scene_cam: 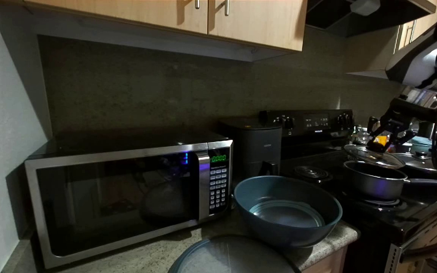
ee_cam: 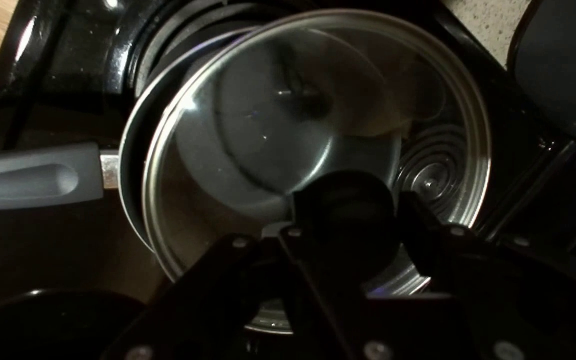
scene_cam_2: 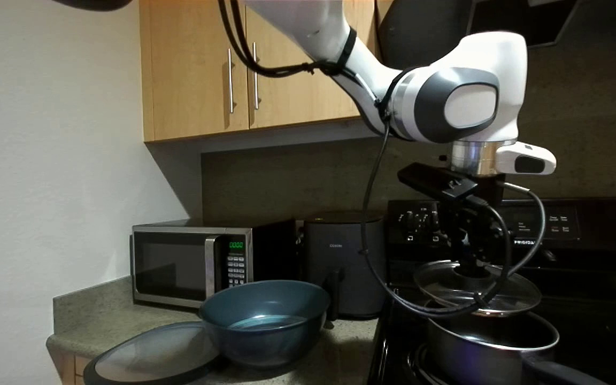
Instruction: Remove the lid from the bowl and put it on the pan
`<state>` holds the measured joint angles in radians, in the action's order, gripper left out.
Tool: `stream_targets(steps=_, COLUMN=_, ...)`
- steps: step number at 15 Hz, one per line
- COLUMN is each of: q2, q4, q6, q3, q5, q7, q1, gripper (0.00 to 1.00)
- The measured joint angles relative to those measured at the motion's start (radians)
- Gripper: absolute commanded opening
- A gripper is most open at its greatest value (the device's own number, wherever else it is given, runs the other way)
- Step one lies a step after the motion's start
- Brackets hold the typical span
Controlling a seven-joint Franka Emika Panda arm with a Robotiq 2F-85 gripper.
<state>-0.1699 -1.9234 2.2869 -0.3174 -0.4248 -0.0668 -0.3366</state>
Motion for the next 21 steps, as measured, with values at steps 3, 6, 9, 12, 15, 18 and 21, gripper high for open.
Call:
stream_targets(steps=3, q2=-0.035, q4=0.038, q6=-0.025, q3=-0.002, q5=-0.004, q7=-0.004, q1=-0.028, gripper=0.22)
stream_targets(steps=6, q2=-0.076, q4=0.073, q6=-0.041, q3=-0.003, q5=-0.005, q7=-0.03, q1=-0.047, gripper=0.22)
stream_targets(steps=9, q2=-0.122, q4=0.111, q6=-0.052, q3=-0.001, q5=-0.005, q7=-0.056, q1=-0.051, gripper=0.22)
stream_targets(steps=12, q2=-0.162, q4=0.143, q6=-0.052, q3=0.015, q5=-0.003, q7=-0.061, q1=-0.05, gripper=0.22)
stream_targets(steps=15, q2=-0.186, q4=0.165, q6=-0.052, q3=0.033, q5=0.002, q7=-0.061, q1=-0.044, gripper=0.22)
stream_targets(steps=18, q2=-0.195, q4=0.18, q6=-0.052, q3=0.046, q5=0.007, q7=-0.061, q1=-0.036, gripper=0.22)
stream_targets(steps=21, q2=-0.195, q4=0.183, q6=-0.052, q3=0.049, q5=0.03, q7=-0.063, q1=-0.025, gripper=0.22)
